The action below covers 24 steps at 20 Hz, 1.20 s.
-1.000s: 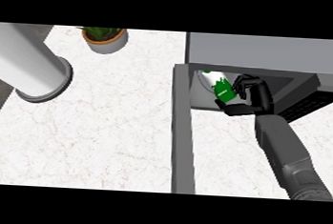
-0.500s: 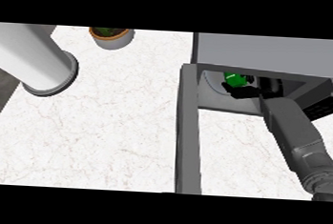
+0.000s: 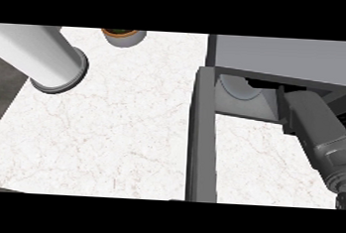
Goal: Pick up the milk, place it into the microwave and close the microwave
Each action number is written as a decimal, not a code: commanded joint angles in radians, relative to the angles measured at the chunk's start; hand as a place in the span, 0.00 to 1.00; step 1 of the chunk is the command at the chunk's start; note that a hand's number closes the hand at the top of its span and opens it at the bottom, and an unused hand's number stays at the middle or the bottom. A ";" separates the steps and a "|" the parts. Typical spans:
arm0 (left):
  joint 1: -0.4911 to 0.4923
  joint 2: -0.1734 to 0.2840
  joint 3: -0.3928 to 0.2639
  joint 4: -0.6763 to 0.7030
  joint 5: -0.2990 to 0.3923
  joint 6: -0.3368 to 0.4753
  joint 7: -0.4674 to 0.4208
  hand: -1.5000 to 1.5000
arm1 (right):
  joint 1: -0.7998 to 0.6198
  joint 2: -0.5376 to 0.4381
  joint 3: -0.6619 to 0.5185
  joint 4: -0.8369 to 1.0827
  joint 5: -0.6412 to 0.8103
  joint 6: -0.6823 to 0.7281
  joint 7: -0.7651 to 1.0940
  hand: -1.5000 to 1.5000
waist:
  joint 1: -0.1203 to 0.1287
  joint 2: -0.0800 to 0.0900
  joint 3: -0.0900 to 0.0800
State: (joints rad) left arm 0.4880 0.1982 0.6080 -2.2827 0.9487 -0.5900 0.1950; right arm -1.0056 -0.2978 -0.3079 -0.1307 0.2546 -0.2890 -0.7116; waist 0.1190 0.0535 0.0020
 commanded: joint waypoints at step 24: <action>-0.105 0.060 -0.004 0.044 -0.045 0.013 0.011 0.00 | -0.058 -0.098 -0.025 0.049 -0.033 -0.106 0.017 1.00 | 0.075 0.046 0.007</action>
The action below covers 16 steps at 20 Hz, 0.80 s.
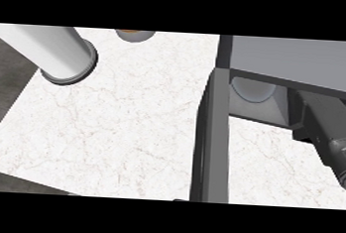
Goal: Pick up the milk, place it into the microwave and close the microwave
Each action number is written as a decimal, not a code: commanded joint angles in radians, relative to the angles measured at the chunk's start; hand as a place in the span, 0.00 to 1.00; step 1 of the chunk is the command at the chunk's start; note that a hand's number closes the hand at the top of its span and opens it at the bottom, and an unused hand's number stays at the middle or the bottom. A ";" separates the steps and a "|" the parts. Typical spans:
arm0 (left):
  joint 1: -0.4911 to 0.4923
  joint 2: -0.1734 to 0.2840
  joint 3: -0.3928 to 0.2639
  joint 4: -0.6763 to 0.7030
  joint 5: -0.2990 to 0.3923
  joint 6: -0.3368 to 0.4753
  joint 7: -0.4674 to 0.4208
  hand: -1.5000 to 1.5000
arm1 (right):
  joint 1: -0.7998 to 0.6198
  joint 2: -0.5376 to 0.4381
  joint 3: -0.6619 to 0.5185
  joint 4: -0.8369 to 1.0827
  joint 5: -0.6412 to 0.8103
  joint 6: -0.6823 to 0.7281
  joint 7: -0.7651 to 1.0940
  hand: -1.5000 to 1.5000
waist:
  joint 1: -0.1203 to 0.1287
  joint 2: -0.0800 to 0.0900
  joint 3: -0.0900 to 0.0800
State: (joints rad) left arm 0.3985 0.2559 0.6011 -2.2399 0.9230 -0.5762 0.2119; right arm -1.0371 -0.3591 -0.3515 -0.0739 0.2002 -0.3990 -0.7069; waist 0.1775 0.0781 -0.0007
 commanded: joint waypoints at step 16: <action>-0.053 0.031 -0.015 0.027 -0.063 -0.011 0.011 0.00 | -0.065 0.022 0.026 -0.016 0.010 0.146 0.017 0.00 | 0.041 0.016 0.010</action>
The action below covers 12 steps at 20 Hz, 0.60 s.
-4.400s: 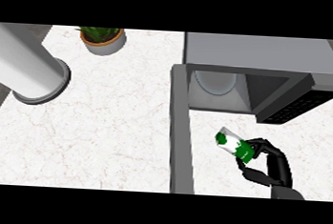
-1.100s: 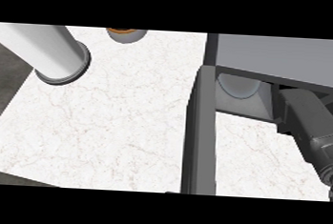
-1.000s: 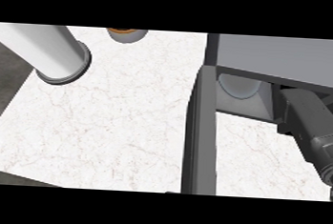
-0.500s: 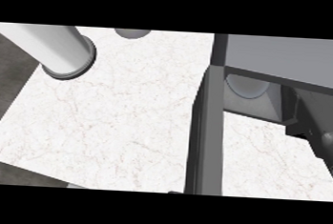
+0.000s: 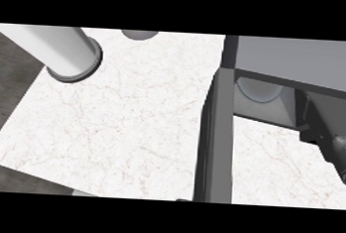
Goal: Pick up the milk, place it into the microwave and close the microwave
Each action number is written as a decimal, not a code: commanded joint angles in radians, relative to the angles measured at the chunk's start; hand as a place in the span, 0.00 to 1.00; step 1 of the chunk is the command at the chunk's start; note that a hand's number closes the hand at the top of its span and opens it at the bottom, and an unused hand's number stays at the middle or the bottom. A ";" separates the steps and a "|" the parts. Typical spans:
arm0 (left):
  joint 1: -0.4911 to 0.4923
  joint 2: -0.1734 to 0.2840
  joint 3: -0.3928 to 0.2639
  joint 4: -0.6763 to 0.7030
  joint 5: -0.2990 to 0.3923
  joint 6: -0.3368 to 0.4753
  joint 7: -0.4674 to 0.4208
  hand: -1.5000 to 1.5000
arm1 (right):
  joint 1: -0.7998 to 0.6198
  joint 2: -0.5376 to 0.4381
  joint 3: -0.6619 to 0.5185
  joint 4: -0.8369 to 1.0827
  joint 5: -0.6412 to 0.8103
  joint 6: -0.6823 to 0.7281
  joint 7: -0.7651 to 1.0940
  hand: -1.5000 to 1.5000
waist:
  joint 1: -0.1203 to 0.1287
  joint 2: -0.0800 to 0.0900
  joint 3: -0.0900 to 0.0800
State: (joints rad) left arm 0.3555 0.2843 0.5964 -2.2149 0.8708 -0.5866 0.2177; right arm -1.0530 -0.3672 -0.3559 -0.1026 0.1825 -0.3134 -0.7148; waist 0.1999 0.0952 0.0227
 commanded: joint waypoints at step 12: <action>-0.050 0.009 -0.055 0.058 -0.042 -0.022 0.013 0.00 | -0.140 0.112 0.073 0.018 0.061 -0.095 0.162 0.00 | 0.029 -0.012 -0.020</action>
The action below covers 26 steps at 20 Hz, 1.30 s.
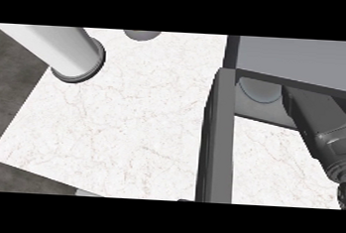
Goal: Pick up the milk, place it into the microwave and close the microwave
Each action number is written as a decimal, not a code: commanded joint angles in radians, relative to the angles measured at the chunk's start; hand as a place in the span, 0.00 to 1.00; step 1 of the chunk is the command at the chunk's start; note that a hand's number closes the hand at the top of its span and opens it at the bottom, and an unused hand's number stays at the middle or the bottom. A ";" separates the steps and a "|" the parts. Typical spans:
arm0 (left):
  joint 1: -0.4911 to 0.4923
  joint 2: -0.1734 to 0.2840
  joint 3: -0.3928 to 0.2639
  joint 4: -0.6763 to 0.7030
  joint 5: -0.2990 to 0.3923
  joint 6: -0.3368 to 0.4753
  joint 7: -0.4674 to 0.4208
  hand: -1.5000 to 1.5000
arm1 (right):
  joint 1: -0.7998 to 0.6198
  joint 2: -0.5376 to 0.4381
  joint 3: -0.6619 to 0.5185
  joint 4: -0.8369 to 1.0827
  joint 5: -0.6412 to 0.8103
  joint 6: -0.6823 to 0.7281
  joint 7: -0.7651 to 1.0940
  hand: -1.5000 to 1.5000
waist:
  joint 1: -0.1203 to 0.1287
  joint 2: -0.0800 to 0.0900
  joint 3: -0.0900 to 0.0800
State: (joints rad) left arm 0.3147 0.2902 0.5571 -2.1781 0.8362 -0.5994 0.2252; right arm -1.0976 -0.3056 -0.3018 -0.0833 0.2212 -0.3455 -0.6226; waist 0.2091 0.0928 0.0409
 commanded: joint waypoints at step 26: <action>0.050 -0.148 -0.179 0.058 -0.165 -0.162 -0.046 0.00 | -0.027 0.029 -0.010 0.004 -0.018 0.075 -0.029 0.00 | -0.120 -0.056 -0.039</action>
State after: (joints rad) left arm 0.3560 0.1637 0.4180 -2.1324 0.6878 -0.7036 0.1976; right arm -1.1262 -0.2334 -0.3099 -0.0698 0.2069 -0.3650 -0.6451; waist 0.1158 0.0644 0.0194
